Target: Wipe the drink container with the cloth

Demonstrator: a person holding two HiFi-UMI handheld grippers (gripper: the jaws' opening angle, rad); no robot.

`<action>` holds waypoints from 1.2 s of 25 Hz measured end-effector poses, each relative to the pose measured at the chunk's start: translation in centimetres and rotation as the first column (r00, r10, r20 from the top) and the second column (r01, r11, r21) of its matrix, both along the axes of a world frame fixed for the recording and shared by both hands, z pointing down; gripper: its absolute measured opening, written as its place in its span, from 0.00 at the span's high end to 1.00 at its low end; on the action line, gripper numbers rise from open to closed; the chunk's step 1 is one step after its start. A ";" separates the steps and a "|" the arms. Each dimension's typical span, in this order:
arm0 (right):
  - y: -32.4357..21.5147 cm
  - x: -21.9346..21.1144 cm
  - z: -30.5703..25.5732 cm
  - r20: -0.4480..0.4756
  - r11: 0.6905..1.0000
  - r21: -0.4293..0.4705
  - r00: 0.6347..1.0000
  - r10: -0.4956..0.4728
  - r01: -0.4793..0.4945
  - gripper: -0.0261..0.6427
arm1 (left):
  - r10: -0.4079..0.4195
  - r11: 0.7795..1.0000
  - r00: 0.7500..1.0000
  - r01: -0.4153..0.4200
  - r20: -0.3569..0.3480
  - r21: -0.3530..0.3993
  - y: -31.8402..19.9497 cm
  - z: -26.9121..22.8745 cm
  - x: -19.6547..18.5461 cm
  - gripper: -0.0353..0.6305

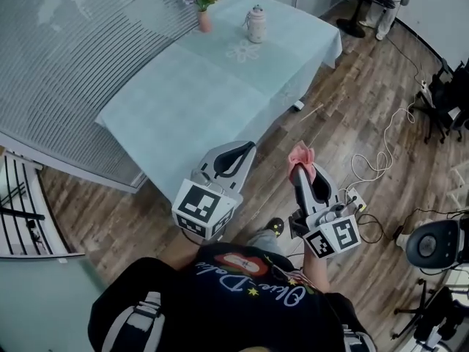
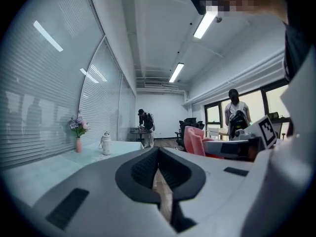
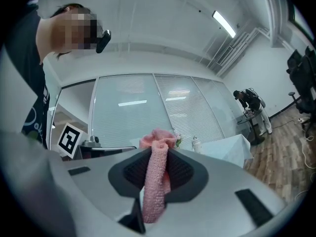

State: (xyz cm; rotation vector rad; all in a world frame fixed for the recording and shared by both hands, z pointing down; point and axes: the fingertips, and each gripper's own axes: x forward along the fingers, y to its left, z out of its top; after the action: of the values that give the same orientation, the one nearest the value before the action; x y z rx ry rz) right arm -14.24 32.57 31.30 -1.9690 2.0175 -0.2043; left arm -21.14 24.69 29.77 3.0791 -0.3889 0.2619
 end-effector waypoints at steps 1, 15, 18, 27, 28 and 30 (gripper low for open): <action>0.1 0.7 0.0 0.006 1.000 0.001 1.000 -0.006 0.006 0.87 | -0.004 1.000 1.000 0.004 0.002 -0.006 0.2 -0.1 0.6 0.94; 0.4 7.0 0.3 0.027 0.993 0.043 0.993 -0.113 0.112 0.87 | -0.136 0.989 0.989 0.132 0.055 0.071 1.0 -0.7 5.3 0.94; 0.3 7.1 0.8 0.032 0.992 0.033 0.992 -0.121 0.120 0.87 | -0.152 0.986 0.986 0.147 0.064 0.081 0.8 -0.6 5.3 0.94; 2.8 9.3 0.6 -0.009 0.998 0.026 0.999 -0.050 0.050 0.87 | -0.042 0.995 0.999 0.040 0.022 0.091 2.6 -1.5 9.7 0.94; 2.9 9.8 0.6 -0.010 0.999 0.025 0.999 -0.039 0.040 0.87 | -0.027 0.995 0.999 0.024 0.021 0.097 2.8 -1.5 10.3 0.94; 2.9 10.7 0.6 -0.012 0.999 0.026 1.000 -0.026 0.027 0.87 | -0.010 0.995 1.000 0.009 0.016 0.100 2.9 -1.5 11.2 0.94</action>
State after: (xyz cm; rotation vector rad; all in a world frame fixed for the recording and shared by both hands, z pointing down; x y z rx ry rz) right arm -3.52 35.47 31.90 -1.9330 2.0441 -0.1715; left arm -9.90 27.57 28.26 3.1735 -0.4301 0.2754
